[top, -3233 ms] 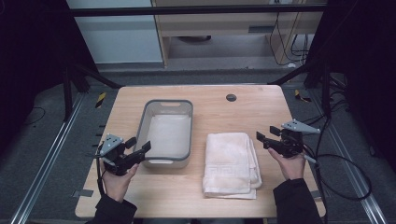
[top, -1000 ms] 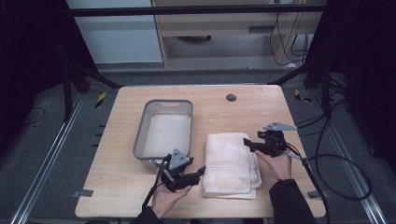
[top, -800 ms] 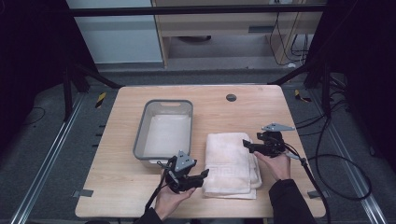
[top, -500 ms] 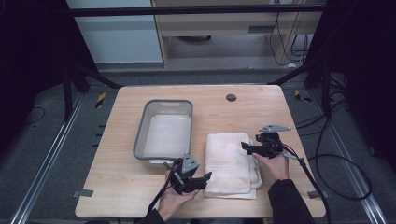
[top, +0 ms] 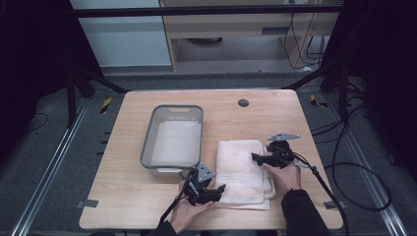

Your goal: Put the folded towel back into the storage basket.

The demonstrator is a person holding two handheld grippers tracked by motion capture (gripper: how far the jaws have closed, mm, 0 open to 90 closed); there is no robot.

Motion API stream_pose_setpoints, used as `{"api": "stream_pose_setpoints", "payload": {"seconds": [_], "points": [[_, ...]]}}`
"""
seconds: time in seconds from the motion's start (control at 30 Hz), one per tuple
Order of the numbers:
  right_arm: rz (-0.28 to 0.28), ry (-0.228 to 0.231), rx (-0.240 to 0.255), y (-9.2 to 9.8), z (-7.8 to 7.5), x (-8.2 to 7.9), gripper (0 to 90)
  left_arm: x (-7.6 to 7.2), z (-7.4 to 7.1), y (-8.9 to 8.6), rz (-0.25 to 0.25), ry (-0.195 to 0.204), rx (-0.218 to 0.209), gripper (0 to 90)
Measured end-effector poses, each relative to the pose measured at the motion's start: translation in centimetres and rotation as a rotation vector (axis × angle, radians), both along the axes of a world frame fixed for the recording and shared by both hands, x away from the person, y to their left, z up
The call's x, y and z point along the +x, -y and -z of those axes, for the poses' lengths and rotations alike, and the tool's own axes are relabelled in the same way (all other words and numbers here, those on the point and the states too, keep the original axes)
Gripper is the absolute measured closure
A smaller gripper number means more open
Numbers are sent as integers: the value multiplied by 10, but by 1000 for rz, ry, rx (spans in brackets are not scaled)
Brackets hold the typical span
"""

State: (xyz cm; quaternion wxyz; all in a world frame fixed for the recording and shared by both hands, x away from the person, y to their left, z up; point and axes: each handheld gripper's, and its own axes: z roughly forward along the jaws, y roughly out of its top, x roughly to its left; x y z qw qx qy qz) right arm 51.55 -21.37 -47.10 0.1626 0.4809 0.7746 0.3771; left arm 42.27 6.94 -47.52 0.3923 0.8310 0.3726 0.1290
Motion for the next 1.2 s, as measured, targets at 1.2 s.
{"api": "stream_pose_setpoints", "payload": {"seconds": [1.2], "points": [[3,-161,109,-1,21,6,453,20,22,7,-10,-121,-28,356]]}}
